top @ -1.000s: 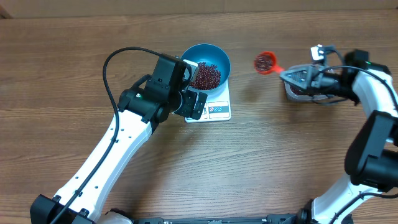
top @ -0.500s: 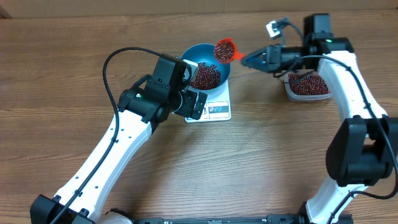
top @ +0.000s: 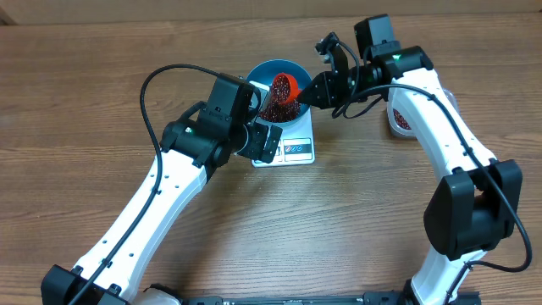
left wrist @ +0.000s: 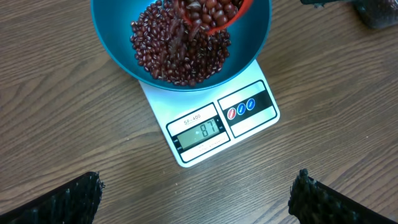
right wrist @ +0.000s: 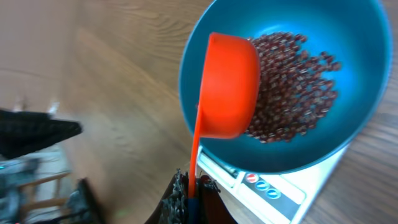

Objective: Scoop item into bowl and weigh 150g on scale
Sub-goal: 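Tip the scoop slowly with the right gripper, pouring beans into the bowl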

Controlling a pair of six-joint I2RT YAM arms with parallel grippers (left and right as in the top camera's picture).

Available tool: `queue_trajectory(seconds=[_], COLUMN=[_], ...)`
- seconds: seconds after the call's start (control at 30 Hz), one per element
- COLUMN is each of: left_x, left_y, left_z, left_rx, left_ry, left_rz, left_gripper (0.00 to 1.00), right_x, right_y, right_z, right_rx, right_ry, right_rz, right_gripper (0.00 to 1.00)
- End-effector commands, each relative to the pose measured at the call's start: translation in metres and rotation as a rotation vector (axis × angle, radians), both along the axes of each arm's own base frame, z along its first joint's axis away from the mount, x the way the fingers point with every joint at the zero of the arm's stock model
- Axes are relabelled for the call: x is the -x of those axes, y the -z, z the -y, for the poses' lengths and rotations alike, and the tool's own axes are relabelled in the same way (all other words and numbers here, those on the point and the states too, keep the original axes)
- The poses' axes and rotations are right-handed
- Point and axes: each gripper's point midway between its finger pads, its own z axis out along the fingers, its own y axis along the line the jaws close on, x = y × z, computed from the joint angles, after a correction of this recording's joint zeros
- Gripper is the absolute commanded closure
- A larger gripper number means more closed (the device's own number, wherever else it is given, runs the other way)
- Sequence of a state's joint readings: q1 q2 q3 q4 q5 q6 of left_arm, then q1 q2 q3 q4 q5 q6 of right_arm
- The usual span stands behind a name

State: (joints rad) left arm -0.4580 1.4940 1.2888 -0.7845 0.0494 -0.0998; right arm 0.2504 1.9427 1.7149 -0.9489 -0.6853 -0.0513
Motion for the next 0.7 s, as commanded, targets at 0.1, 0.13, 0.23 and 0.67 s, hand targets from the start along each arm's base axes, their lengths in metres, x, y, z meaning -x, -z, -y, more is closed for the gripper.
queue_trajectory(seconds=[0.1, 0.13, 0.23, 0.67], left_x=[0.0016, 0.0016, 0.0016, 0.0016], left_y=[-0.0027, -0.0027, -0.0027, -0.0027], left_z=[0.0015, 0.0015, 0.0015, 0.0015], left_rx=[0.003, 0.003, 0.003, 0.003], left_ry=[0.021, 0.021, 0.021, 0.021], left_rz=[0.010, 0.010, 0.010, 0.010], left_gripper=[0.00, 0.00, 0.01, 0.00], right_x=[-0.0163, -0.0158, -0.0155, -0.0154], right_y=[-0.0121, -0.0123, -0.0122, -0.0121], right_z=[0.0044, 0.0034, 0.0031, 0.0031], right_rx=[0.129, 0.129, 0.129, 0.129], right_ry=[0.049, 0.047, 0.046, 0.046], right_rz=[0.105, 0.106, 0.104, 0.104], right_gripper=[0.96, 0.96, 0.96, 0.96])
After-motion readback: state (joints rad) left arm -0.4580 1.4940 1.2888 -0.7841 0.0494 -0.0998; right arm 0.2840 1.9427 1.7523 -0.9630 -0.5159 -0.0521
